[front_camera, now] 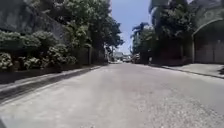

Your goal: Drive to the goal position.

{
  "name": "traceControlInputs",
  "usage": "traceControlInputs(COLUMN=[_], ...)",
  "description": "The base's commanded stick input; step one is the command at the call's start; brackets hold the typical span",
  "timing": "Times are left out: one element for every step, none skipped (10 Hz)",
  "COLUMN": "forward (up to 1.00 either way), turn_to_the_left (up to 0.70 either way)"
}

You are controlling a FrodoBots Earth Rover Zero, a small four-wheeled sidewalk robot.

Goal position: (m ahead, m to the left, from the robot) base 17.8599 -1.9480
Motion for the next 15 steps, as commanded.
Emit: traceControlInputs(forward=[1.0,1.0,1.0,1.0,1.0,1.0,1.0,1.0,1.0,1.0,1.0,1.0,1.0,1.0,1.0], turn_to_the_left=[0.03,0.03,0.03,0.03,0.03,0.03,0.03,0.03,0.03,0.03,0.03,0.03,0.03,0.03,0.03])
